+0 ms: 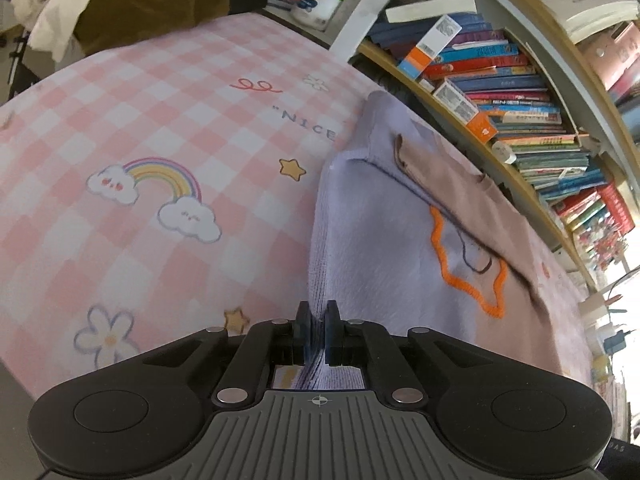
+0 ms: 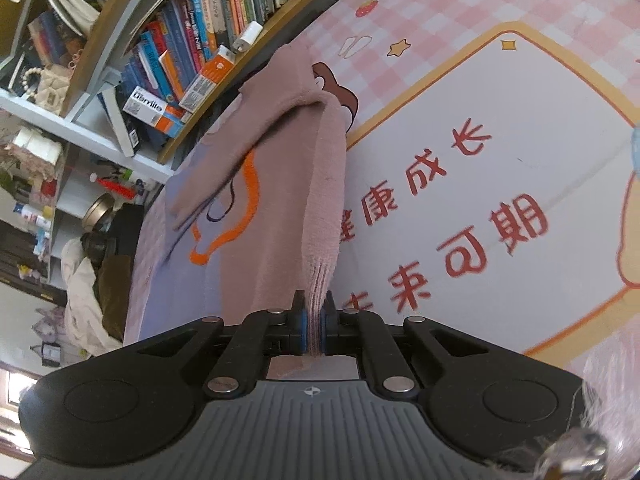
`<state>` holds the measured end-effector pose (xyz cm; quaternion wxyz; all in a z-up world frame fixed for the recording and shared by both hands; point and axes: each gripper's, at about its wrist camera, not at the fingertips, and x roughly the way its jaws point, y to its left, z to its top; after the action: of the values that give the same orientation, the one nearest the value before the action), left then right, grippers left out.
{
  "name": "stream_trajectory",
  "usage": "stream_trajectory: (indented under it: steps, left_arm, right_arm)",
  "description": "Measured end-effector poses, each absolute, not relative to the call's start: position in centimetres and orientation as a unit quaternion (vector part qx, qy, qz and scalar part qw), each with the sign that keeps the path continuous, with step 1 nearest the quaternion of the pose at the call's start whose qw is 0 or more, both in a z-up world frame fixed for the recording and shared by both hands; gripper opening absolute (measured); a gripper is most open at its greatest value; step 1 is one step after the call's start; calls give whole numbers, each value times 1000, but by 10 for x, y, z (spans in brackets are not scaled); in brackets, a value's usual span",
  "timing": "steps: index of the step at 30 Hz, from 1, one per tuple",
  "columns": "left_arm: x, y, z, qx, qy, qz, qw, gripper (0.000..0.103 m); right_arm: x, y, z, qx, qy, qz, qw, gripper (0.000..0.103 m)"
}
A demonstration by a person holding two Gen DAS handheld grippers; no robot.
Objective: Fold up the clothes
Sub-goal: 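Lift the sweater hem off the mat with both grippers, then carry the held hem over the body toward the collar with both grippers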
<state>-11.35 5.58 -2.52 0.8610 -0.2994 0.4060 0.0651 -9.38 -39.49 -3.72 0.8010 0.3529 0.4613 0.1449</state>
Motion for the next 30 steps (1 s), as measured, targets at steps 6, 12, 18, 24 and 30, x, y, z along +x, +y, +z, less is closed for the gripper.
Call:
stream_trajectory:
  steps: [6, 12, 18, 24, 30]
  left_arm:
    - [-147, 49, -24, -311, 401, 74, 859, 5]
    - [-186, 42, -26, -315, 402, 85, 855, 5]
    - [-218, 37, -29, -313, 410, 99, 851, 5]
    - [-238, 33, -29, -313, 413, 108, 849, 5]
    - [-246, 30, -27, -303, 421, 110, 848, 5]
  right_arm:
    - [-119, -407, -36, 342, 472, 160, 796, 6]
    - [-148, -418, -38, 334, 485, 173, 790, 6]
    - [-174, -427, -43, 330, 503, 183, 777, 6]
    - [-191, -433, -44, 331, 511, 194, 769, 6]
    - [-199, -435, -48, 334, 524, 200, 758, 6]
